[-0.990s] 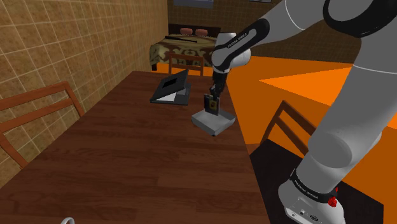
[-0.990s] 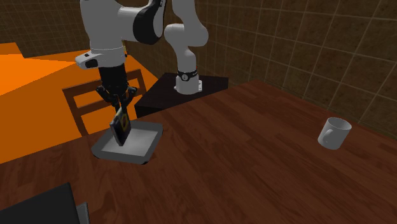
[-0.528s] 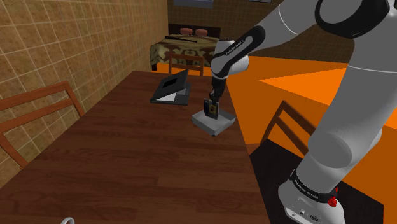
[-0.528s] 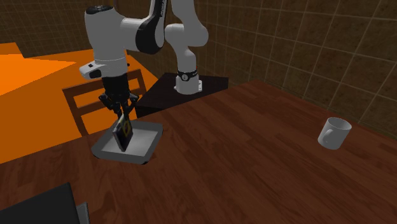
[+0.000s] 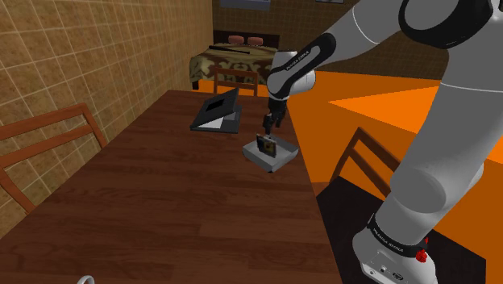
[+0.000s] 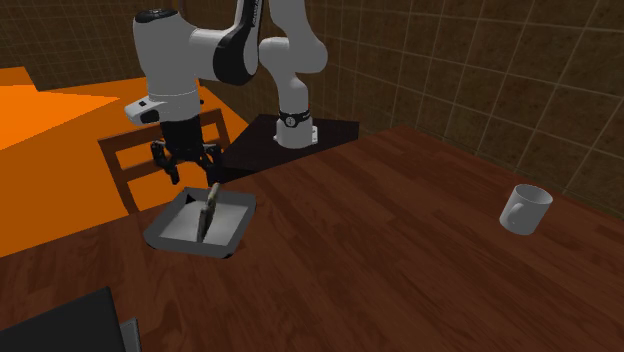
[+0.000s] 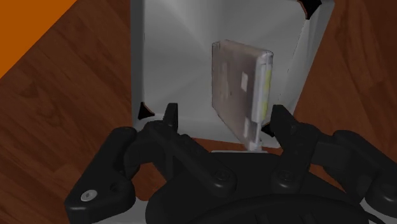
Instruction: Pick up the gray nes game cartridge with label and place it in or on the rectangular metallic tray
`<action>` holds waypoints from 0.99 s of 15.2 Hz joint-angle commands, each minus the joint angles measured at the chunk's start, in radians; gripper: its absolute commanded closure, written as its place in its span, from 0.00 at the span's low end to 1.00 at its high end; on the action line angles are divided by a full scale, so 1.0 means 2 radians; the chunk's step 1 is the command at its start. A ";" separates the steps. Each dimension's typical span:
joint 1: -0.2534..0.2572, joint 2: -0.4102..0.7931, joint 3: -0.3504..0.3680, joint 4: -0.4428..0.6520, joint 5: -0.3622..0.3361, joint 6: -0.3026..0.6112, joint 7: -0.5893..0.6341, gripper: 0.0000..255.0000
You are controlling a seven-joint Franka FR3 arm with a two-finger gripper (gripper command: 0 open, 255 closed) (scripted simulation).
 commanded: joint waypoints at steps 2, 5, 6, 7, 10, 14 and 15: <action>0.000 0.000 0.000 0.000 0.000 0.000 0.000 0.00; 0.000 -0.023 0.001 0.008 0.003 -0.031 -0.002 0.00; 0.000 -0.034 0.001 0.013 0.004 -0.047 -0.003 0.00; 0.000 -0.042 0.001 0.017 0.005 -0.059 -0.003 0.00; 0.000 -0.042 0.001 0.017 0.005 -0.059 -0.003 0.00; 0.000 -0.042 0.001 0.017 0.005 -0.059 -0.003 0.00; 0.000 -0.042 0.001 0.017 0.005 -0.059 -0.003 0.00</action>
